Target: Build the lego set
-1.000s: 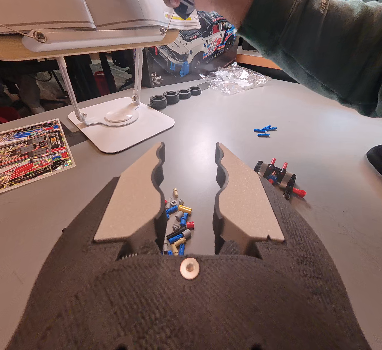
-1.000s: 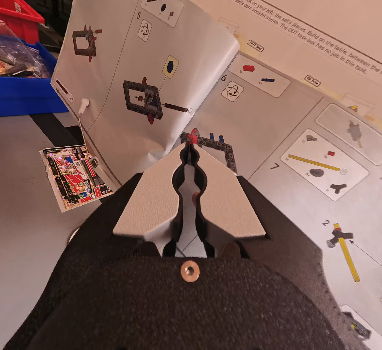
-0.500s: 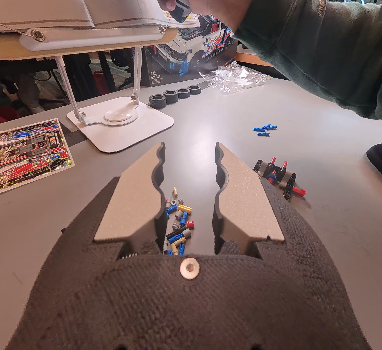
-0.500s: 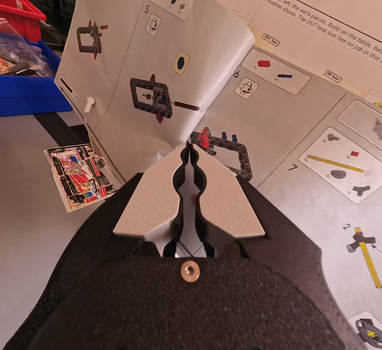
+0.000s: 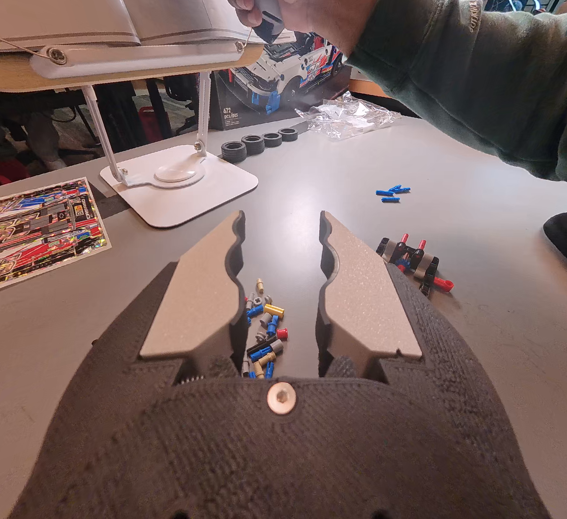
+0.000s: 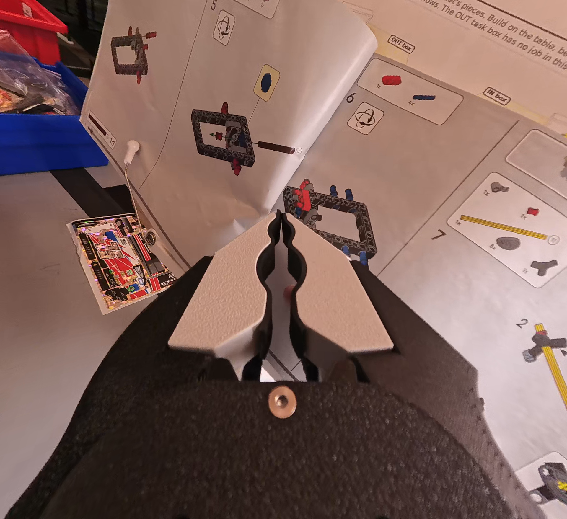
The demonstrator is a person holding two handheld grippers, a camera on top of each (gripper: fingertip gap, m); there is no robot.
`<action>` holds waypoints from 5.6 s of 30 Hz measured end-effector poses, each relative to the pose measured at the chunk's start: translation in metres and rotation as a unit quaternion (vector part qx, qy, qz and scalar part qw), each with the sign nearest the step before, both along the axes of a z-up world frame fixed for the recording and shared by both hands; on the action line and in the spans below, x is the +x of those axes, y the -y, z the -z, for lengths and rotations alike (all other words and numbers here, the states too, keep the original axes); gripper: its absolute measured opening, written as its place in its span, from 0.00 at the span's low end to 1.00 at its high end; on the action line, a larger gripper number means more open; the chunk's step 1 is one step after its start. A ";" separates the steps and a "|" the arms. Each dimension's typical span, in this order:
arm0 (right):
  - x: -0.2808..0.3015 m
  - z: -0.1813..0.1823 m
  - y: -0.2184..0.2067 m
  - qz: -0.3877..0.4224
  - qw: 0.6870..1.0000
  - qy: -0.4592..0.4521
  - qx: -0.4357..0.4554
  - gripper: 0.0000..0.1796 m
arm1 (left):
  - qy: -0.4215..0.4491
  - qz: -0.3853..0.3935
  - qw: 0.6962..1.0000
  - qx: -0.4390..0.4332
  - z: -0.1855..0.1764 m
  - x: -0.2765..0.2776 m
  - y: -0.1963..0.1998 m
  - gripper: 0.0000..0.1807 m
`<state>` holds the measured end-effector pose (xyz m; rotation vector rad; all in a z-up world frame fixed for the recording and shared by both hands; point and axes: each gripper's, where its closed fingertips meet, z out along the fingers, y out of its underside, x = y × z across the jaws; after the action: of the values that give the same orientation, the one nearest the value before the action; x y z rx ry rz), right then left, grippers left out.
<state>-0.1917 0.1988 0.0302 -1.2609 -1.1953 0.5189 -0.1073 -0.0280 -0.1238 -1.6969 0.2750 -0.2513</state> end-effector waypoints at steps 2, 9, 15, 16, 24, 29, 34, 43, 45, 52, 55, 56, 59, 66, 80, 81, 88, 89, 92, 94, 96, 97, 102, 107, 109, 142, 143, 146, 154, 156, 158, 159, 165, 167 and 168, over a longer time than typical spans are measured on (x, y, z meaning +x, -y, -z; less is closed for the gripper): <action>0.001 0.001 0.000 0.000 1.000 -0.001 0.000 0.00 | 0.000 0.000 1.000 0.000 0.000 0.000 0.000 0.26; 0.006 0.003 -0.001 0.004 1.000 0.002 -0.001 0.00 | 0.000 0.001 1.000 -0.001 0.001 0.001 0.000 0.26; 0.005 0.008 0.003 0.000 1.000 0.002 -0.008 0.00 | -0.001 0.003 1.000 -0.004 0.002 0.002 -0.001 0.26; 0.003 0.008 0.004 -0.001 1.000 0.002 -0.007 0.00 | -0.001 0.003 1.000 -0.004 0.002 0.002 -0.001 0.26; -0.015 0.006 0.007 0.027 0.999 0.012 0.024 0.00 | 0.000 0.001 1.000 -0.004 0.002 0.000 -0.001 0.26; -0.014 0.006 0.009 0.035 0.995 0.023 0.086 0.00 | 0.000 0.006 1.000 -0.008 0.004 0.003 -0.001 0.26; -0.016 0.007 0.008 0.056 0.986 0.047 0.152 0.00 | -0.001 0.004 1.000 -0.009 0.005 0.002 -0.002 0.26; -0.014 0.008 0.009 0.056 0.973 0.061 0.215 0.00 | -0.003 0.004 1.000 -0.010 0.005 0.003 -0.002 0.26; -0.013 0.007 0.010 0.055 0.972 0.054 0.221 0.00 | -0.004 0.003 1.000 -0.009 0.005 0.002 -0.002 0.26; 0.003 0.009 0.013 0.060 0.973 0.015 0.224 0.00 | -0.003 0.001 1.000 -0.004 0.002 0.001 -0.001 0.27; 0.010 0.004 0.011 0.051 0.984 -0.029 0.168 0.02 | -0.003 0.003 1.000 -0.005 0.003 0.002 -0.001 0.27; 0.012 0.002 0.010 0.047 0.988 -0.045 0.141 0.02 | -0.003 0.004 1.000 -0.006 0.003 0.003 -0.001 0.27; 0.016 -0.008 0.004 0.037 0.993 -0.085 0.076 0.03 | -0.004 0.004 1.000 -0.008 0.005 0.003 -0.002 0.27; 0.013 -0.014 0.000 0.030 0.994 -0.095 0.040 0.02 | -0.004 0.003 1.000 -0.007 0.004 0.003 -0.002 0.27; 0.039 -0.025 0.005 0.012 0.994 -0.105 0.024 0.01 | -0.005 -0.002 1.000 -0.003 0.001 -0.002 -0.001 0.27; 0.042 -0.026 0.005 0.012 0.994 -0.109 0.020 0.01 | -0.006 -0.002 1.000 -0.003 0.001 -0.001 -0.001 0.27; 0.065 -0.022 0.022 -0.004 0.992 -0.124 0.006 0.02 | -0.017 0.014 1.000 -0.013 0.007 0.007 0.000 0.26; 0.070 -0.021 0.027 -0.008 0.992 -0.127 0.008 0.02 | -0.017 0.019 1.000 -0.015 0.007 0.008 0.000 0.27; 0.088 -0.015 0.044 -0.013 0.991 -0.131 0.014 0.03 | -0.015 0.036 0.999 -0.030 0.013 0.015 0.000 0.27; 0.104 -0.007 0.059 -0.018 0.991 -0.132 0.011 0.03 | -0.017 0.046 0.998 -0.035 0.015 0.019 0.001 0.28; 0.123 0.007 0.074 -0.024 0.992 -0.126 -0.001 0.04 | -0.025 0.055 0.998 -0.034 0.015 0.024 0.002 0.29; 0.135 0.016 0.081 -0.024 0.992 -0.123 -0.012 0.04 | -0.032 0.058 0.997 -0.032 0.015 0.025 0.004 0.29; 0.187 0.075 0.126 -0.029 0.985 -0.133 -0.104 0.07 | -0.061 0.067 0.996 -0.017 0.014 0.033 0.005 0.30; 0.200 0.116 0.140 -0.026 0.989 -0.113 -0.095 0.09 | -0.061 0.047 0.997 0.008 0.006 0.028 0.002 0.30; 0.198 0.115 0.138 -0.032 0.988 -0.117 -0.098 0.11 | -0.058 0.035 0.998 0.008 0.006 0.022 0.001 0.29; 0.149 0.067 0.100 -0.043 0.989 -0.125 -0.064 0.01 | 0.003 0.018 1.000 0.010 -0.001 0.009 -0.001 0.29; 0.141 0.056 0.094 -0.045 0.989 -0.131 -0.055 0.01 | 0.001 0.017 1.000 0.011 -0.001 0.010 -0.001 0.28; 0.113 0.024 0.072 -0.035 0.988 -0.149 -0.021 0.01 | -0.005 0.015 1.000 0.012 -0.001 0.009 0.000 0.28; 0.036 -0.006 0.023 -0.011 0.993 -0.114 -0.003 0.00 | -0.006 0.017 1.000 0.013 -0.002 0.008 0.001 0.28; 0.026 -0.007 0.015 -0.004 0.994 -0.106 -0.006 0.00 | -0.002 0.020 1.000 0.011 -0.002 0.008 0.001 0.28; 0.019 -0.008 0.010 -0.002 0.995 -0.102 -0.010 0.00 | 0.001 0.024 1.000 0.009 -0.002 0.009 0.002 0.28; 0.016 -0.008 0.007 0.001 0.995 -0.099 -0.012 0.00 | 0.001 0.026 1.000 0.008 -0.002 0.010 0.002 0.28; 0.007 -0.008 -0.001 0.014 0.996 -0.091 -0.016 0.00 | 0.000 0.028 1.000 0.008 -0.002 0.011 0.002 0.28; 0.006 -0.008 -0.003 0.017 0.996 -0.089 -0.019 0.00 | -0.001 0.027 1.000 0.009 -0.002 0.010 0.002 0.28; 0.005 -0.008 -0.003 0.017 0.996 -0.090 -0.019 0.00 | -0.002 0.027 1.000 0.009 -0.002 0.010 0.002 0.28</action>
<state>-0.1865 0.2021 0.0382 -1.2383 -1.0154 0.6187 -0.0970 -0.0303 -0.1215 -1.6743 0.3256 -0.2863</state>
